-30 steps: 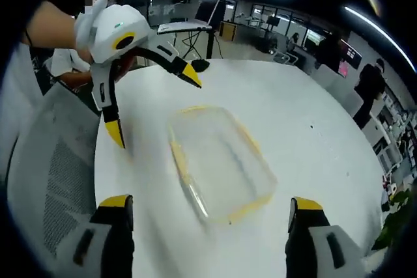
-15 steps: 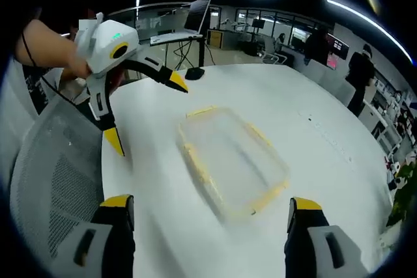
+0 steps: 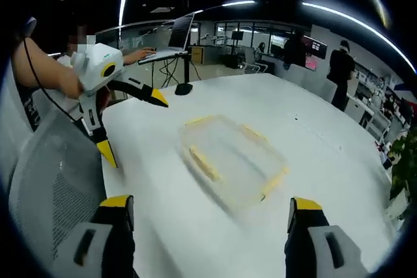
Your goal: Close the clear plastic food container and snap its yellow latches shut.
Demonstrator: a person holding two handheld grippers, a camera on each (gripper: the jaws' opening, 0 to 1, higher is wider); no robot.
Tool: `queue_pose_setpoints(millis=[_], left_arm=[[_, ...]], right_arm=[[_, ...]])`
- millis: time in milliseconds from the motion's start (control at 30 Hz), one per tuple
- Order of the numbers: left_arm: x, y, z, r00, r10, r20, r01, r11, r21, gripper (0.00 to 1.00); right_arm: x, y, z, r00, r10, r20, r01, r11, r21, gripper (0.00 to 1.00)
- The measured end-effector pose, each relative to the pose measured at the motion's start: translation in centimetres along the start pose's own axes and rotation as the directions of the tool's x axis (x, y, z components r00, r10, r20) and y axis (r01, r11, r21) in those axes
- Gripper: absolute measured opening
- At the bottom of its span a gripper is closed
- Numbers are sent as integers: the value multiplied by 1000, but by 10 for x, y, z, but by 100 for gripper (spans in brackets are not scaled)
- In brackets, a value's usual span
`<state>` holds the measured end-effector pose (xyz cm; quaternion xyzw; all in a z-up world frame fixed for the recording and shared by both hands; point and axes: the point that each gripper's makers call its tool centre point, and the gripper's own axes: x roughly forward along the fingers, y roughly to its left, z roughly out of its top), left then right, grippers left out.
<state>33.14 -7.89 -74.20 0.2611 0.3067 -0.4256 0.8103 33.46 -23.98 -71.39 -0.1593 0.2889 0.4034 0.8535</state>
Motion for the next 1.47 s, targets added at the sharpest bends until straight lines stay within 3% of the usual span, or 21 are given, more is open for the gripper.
queue_pose_setpoints(millis=[133, 333, 600, 767, 1200, 1467], left_arm=[[-10, -1, -5, 999, 13, 51, -9, 997, -72, 99], [-25, -4, -16, 997, 37, 65, -31, 995, -99, 99], [-35, -12, -31, 996, 52, 79, -40, 989, -141, 98], [-34, -19, -36, 995, 52, 84, -37, 984, -173, 98], [-35, -13, -37, 991, 87, 99, -64, 973, -222, 97], [-34, -17, -38, 993, 78, 89, -58, 977, -205, 97]], right_arm=[[-5, 3, -2, 999, -38, 32, 38, 999, 14, 98], [-19, 9, -6, 993, -71, 89, 68, 997, 33, 97], [-28, 16, -16, 989, -102, 109, 95, 993, 65, 95], [-34, 14, -10, 983, -125, 132, 120, 992, 49, 95], [-33, 14, -20, 986, -123, 110, 116, 991, 72, 95], [-34, 14, -20, 986, -126, 110, 118, 990, 76, 95]])
